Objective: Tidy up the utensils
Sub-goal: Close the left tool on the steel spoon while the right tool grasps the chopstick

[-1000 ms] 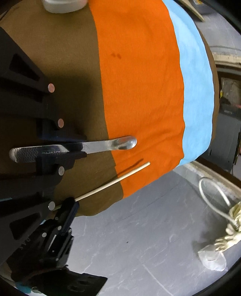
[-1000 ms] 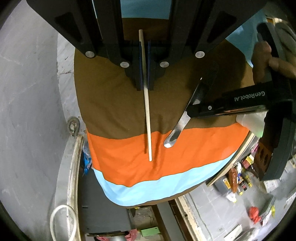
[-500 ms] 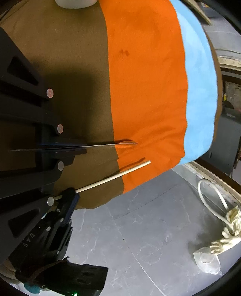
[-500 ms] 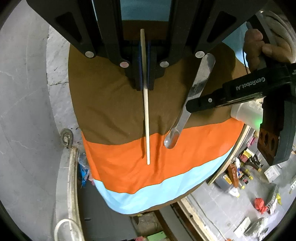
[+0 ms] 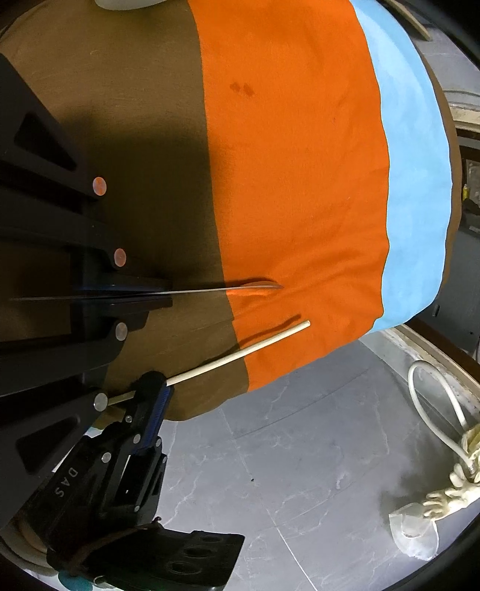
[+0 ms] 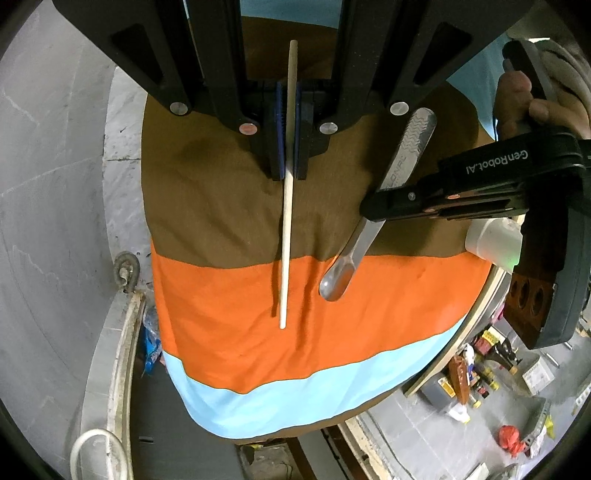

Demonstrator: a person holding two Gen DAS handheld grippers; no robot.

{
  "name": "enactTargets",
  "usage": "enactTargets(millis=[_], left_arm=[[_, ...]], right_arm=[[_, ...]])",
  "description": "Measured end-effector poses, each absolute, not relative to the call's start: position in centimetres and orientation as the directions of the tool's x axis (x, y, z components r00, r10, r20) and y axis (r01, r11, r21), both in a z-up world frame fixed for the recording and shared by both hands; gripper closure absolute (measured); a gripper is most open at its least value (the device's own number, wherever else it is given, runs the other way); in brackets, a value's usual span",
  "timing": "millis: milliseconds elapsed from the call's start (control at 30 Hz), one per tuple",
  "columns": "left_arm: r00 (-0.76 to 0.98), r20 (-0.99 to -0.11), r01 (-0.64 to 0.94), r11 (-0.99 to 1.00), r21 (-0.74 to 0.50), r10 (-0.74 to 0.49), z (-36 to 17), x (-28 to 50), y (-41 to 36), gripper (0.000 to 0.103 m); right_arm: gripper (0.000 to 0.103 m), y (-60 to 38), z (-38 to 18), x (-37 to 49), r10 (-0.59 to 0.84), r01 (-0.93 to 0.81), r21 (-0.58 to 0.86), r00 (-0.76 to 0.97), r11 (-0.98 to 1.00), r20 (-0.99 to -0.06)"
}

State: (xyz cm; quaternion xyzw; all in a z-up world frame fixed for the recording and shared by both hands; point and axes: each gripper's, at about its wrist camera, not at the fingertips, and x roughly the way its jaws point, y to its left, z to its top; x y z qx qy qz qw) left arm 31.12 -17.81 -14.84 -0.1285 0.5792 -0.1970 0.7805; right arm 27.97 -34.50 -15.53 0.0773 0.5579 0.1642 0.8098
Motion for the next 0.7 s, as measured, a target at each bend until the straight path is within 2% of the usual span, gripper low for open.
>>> enactTargets(millis=[200,333,533,700], left_arm=[[0.242,-0.853,0.159,0.886,-0.435,-0.463,-14.9,31.5,-17.9,0.100],[0.280,-0.863,0.161,0.907,-0.389,-0.420,-14.5,30.8,-17.8,0.101],[0.310,-0.866,0.070,0.918,-0.391,-0.392,-14.3,29.6,-15.1,0.101],[0.325,-0.869,0.032,0.923,-0.384,-0.373,-14.2,29.2,-13.7,0.101]], right_arm=[[0.099,-34.2,-15.4,28.5,0.343,-0.197,0.294,0.296,0.935,-0.892],[0.099,-33.7,-15.0,28.9,0.319,-0.227,0.259,0.288,0.939,-0.903],[0.096,-33.3,-14.6,30.0,0.310,-0.240,0.245,0.285,0.939,-0.907],[0.077,-32.1,-14.6,31.6,0.322,-0.263,0.251,0.280,0.932,-0.904]])
